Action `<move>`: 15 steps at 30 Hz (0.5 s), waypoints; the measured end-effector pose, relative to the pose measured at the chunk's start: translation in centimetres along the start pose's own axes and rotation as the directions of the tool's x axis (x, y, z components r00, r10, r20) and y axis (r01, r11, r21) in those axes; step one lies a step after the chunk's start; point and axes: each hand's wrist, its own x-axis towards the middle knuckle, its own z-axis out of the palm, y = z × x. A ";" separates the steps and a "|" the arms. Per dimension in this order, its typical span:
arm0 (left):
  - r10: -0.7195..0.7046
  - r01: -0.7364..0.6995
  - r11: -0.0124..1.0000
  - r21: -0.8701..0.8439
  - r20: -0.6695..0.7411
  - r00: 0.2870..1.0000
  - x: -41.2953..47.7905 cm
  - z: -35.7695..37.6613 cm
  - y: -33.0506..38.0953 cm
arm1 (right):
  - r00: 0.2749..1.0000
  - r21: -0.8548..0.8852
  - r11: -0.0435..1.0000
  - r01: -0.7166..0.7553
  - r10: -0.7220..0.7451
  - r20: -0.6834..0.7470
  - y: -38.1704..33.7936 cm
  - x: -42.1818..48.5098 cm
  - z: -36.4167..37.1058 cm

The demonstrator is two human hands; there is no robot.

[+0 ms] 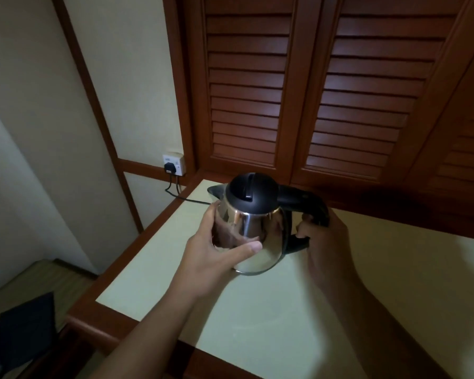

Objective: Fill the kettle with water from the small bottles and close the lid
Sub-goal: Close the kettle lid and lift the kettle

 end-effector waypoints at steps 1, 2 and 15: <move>0.001 -0.001 1.000 -0.005 0.002 1.000 1.2 -0.6 0.0 | 1.000 0.010 1.000 -0.003 0.003 -0.008 -0.1 0.9 0.9; 0.003 -0.003 1.000 -0.012 0.005 1.000 2.4 -1.2 -0.1 | 1.000 0.008 1.000 -0.007 0.008 -0.019 0.0 1.7 1.7; -0.012 0.006 0.999 0.047 0.130 0.991 14.2 -5.0 -6.2 | 0.981 0.015 0.996 -0.084 0.085 -0.174 4.2 8.0 7.8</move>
